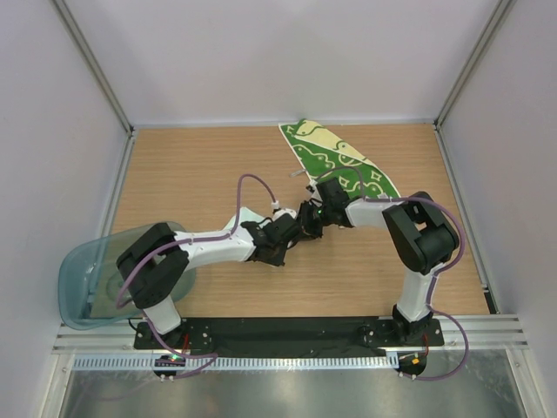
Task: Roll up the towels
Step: Roll the towel
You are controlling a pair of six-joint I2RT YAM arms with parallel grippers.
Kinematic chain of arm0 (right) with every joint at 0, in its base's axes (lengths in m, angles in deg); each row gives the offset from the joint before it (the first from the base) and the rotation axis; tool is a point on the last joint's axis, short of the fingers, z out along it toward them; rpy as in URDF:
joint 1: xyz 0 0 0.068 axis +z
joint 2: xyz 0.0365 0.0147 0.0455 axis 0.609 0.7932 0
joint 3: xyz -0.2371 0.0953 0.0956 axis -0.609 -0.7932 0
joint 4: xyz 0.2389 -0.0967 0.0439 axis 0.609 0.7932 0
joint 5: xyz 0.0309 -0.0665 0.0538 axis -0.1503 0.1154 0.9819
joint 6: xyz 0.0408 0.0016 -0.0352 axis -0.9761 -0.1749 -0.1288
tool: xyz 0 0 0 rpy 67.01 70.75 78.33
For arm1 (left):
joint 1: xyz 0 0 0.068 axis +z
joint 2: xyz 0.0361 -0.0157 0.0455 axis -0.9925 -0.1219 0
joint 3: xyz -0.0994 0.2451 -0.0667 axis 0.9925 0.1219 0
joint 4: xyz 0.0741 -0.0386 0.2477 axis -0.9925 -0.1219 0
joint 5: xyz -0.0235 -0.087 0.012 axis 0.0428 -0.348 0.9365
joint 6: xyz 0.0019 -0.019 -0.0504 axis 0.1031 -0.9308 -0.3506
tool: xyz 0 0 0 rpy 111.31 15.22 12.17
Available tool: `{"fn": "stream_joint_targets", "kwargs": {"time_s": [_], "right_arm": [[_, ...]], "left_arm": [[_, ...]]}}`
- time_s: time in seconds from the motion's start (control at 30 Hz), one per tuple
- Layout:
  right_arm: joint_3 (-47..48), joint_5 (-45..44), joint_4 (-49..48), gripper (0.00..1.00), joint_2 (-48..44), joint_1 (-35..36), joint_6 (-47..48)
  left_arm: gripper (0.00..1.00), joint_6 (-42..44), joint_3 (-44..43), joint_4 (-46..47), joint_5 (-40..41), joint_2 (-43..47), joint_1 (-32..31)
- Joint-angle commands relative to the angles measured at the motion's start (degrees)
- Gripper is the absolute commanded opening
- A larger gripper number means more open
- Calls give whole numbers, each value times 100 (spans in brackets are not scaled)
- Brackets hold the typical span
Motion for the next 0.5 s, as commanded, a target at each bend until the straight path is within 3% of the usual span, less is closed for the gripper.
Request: {"fn": "stream_joint_targets", "kwargs": {"time_s": [0.0,0.03,0.17,0.27,0.47], "right_arm": [[239,154,88,18,31,-91,185],[239,163,88,18,31,-118,176],[212,215,202,23,-74,-240,281],[168,189,491,44,-302,-494,518],[370,-539,1976,62,-961,-1172,1449]], "left_arm": [[8,-53,523,-171,-198,-824,38],[3,-36,523,-144,-241,-833,64],[0,70,497,-30,-636,-676,64],[0,96,391,40,-1224,-360,64],[1,35,84,216,-2456,80,64]]}}
